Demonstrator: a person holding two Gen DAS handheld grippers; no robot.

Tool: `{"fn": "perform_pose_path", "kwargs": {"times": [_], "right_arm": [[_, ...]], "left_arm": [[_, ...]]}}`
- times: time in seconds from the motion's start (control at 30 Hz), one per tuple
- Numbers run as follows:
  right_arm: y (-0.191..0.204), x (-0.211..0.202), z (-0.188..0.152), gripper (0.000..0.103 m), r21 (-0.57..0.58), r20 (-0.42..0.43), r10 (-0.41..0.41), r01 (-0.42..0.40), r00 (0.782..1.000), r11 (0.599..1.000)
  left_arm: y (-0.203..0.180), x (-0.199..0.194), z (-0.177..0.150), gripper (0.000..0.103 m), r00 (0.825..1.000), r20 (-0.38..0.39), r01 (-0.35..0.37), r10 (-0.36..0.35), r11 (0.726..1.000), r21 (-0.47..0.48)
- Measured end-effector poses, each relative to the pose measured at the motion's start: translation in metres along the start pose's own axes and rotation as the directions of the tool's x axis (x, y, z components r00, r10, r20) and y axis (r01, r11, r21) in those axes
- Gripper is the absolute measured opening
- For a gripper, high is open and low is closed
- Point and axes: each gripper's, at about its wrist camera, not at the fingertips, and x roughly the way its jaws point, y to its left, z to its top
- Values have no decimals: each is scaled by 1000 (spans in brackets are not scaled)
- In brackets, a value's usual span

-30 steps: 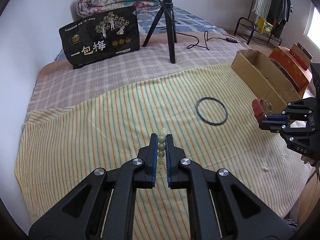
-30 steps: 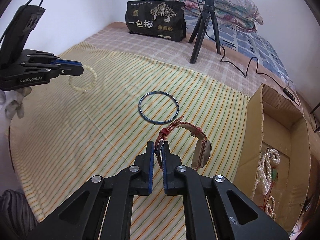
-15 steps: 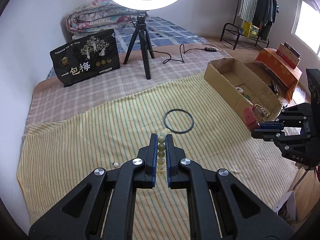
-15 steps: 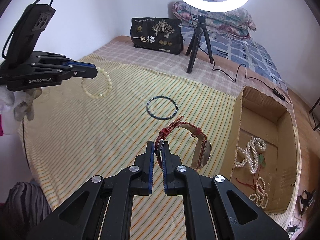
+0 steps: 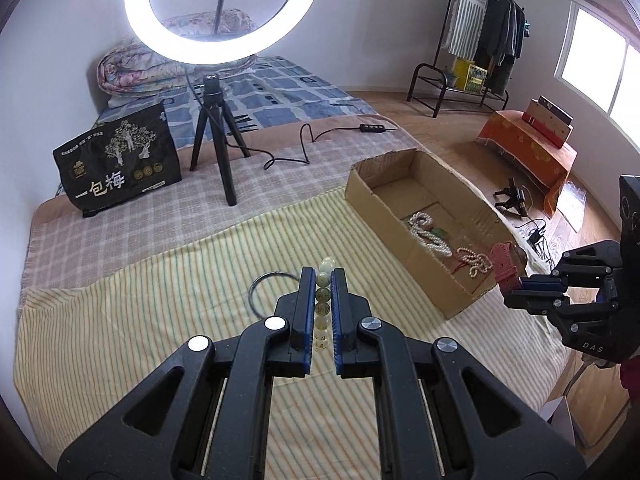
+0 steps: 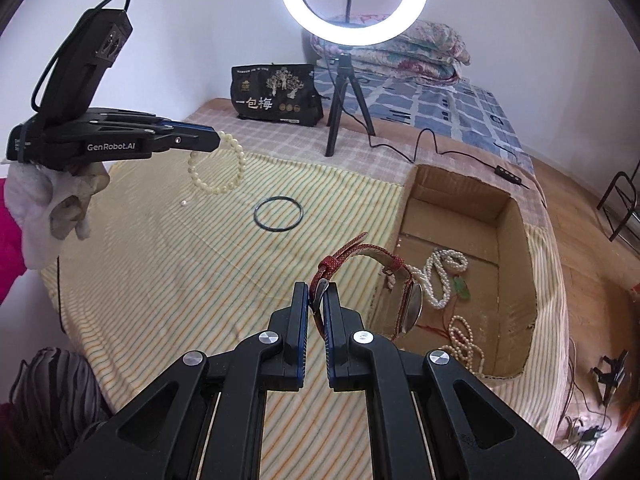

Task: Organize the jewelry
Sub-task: 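Carry the bracelet with the left tool while the right tool carries the watch to the box, then lower the bracelet and watch into the box and open both tools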

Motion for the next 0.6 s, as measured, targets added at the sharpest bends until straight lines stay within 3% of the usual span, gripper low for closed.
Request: {"fn": "perform_pose_path", "kwargs": {"times": [0.6], "right_arm": [[-69,-8,-18,6,97,5,-73,72,997,993]], "left_arm": [[-72,67,71,5,995,38,89,-89,996,13]]}}
